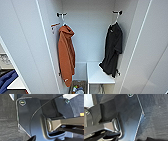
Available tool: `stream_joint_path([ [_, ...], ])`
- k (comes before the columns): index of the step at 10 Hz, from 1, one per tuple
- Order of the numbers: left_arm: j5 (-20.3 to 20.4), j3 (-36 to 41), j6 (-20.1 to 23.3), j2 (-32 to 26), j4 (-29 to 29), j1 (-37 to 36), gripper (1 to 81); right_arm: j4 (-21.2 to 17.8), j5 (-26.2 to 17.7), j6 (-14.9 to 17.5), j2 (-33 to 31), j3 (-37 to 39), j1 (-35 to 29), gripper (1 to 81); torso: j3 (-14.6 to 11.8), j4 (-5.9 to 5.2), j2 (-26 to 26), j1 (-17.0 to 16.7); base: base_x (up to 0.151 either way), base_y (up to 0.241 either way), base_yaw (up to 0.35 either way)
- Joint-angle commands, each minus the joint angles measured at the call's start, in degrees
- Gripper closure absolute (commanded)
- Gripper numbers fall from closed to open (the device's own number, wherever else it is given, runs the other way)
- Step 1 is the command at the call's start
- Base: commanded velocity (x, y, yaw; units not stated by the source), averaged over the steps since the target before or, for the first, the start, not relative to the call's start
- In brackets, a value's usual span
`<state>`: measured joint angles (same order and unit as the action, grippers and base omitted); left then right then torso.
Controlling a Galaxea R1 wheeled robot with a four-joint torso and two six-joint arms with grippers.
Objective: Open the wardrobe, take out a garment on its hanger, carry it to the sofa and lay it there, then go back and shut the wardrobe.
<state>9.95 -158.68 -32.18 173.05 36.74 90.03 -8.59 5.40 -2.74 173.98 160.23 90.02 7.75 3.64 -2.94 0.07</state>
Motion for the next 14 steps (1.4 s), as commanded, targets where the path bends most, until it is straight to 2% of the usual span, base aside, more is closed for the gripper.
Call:
stream_joint_path([
  [1, -2.7, 0.0, 0.1, 0.2, 0.5, -1.7, 1.0, -0.3, -3.9, 0.7, 1.0, 0.6, -1.4, 1.0, 0.0, 0.00, 0.0, 0.0, 0.000, 0.000, 0.000],
  [6, -2.6, 0.0, 0.1, 0.0, 0.6, -1.7, 1.0, -0.1, -4.1, 0.9, 1.2, -0.1, -1.5, 1.0, 0.0, 0.00, 0.0, 0.0, 0.000, 0.000, 0.000],
  [9, -2.6, 0.0, 0.1, -0.1, 0.6, -1.6, 1.0, 2.8, -4.2, 1.4, 1.6, -0.1, -1.3, 1.0, 0.0, 0.00, 0.0, 0.0, 0.000, 0.000, 0.000],
  [14, -2.6, 0.0, 0.2, 0.0, 0.6, -1.6, 1.0, 2.4, -4.0, 1.2, 1.4, -0.3, -1.2, 1.0, 0.0, 0.00, -0.1, -0.1, 0.079, 0.000, 0.000],
])
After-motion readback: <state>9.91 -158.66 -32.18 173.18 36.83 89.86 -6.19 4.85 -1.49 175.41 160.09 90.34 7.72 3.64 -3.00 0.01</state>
